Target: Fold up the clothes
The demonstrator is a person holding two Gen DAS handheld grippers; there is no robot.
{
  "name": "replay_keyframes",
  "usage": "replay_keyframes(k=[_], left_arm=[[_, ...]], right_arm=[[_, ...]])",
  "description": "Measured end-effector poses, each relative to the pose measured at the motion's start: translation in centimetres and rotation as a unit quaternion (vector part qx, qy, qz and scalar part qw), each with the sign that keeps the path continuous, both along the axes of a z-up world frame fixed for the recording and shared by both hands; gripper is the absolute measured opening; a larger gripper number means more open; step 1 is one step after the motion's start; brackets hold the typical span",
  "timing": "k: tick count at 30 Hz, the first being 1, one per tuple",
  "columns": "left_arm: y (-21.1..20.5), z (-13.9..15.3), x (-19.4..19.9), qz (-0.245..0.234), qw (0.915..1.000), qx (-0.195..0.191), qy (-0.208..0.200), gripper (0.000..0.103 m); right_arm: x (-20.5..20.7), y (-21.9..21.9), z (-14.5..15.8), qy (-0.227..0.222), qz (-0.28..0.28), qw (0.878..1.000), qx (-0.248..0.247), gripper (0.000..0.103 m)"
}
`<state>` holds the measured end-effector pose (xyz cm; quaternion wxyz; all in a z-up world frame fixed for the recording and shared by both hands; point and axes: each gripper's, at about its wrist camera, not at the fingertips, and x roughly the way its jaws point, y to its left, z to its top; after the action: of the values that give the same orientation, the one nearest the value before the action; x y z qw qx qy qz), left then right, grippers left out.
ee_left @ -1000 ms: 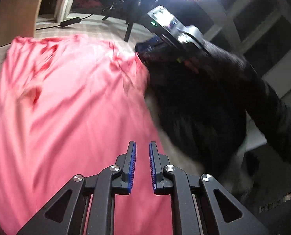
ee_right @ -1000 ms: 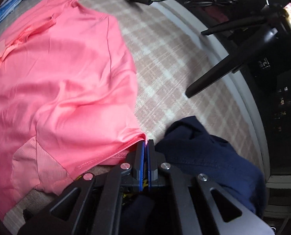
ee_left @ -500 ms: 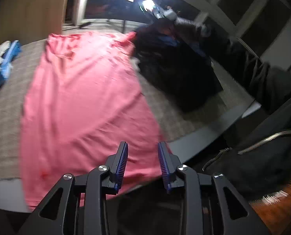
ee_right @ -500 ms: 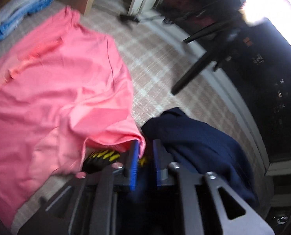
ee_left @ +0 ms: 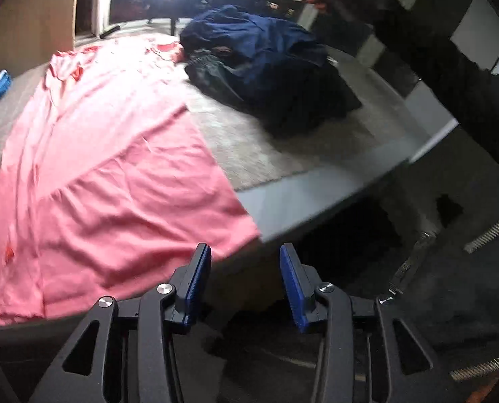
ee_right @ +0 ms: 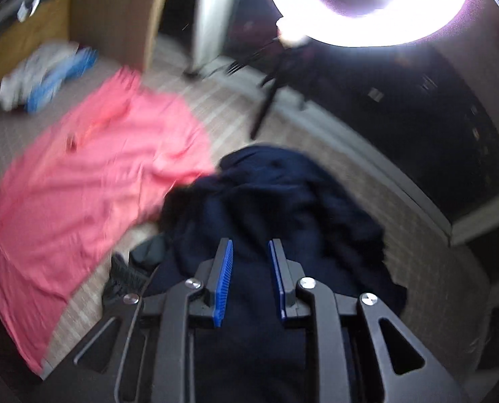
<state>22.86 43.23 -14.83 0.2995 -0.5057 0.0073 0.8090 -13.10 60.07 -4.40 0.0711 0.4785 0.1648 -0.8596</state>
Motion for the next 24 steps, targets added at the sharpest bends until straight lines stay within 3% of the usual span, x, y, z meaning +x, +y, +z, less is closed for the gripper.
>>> replay_keyframes(k=[4, 12, 13, 14, 15, 20, 24], left_arm=[[2.3, -2.4, -1.1, -0.007, 0.9995, -0.028, 0.010, 0.039], [6.5, -6.6, -2.4, -0.064, 0.9939, -0.081, 0.038, 0.039], [6.5, -6.8, -2.8, -0.062, 0.9945, -0.077, 0.035, 0.034], [6.2, -6.8, -3.3, -0.056, 0.9954, -0.073, 0.029, 0.013], [5.9, -6.8, -3.9, -0.049, 0.9961, -0.069, 0.022, 0.002], [3.4, -5.5, -5.3, -0.013, 0.9996, -0.024, -0.001, 0.000], [1.7, -4.1, -5.7, 0.013, 0.9999, 0.007, -0.002, 0.000]], right_arm=[[-0.4, 0.0, 0.4, 0.008, -0.002, 1.000, 0.017, 0.022], [-1.3, -4.2, -3.8, -0.034, 0.041, 0.998, -0.014, 0.022], [-1.6, -4.8, -4.3, -0.039, 0.047, 0.998, -0.016, 0.022], [-2.1, -5.5, -4.8, -0.044, 0.054, 0.997, -0.017, 0.022], [-2.6, -6.2, -5.2, -0.049, 0.059, 0.997, -0.016, 0.022], [-6.4, -9.5, -7.9, -0.073, 0.082, 0.994, -0.011, 0.035], [-10.0, -10.7, -11.1, -0.093, 0.074, 0.993, 0.006, 0.035]])
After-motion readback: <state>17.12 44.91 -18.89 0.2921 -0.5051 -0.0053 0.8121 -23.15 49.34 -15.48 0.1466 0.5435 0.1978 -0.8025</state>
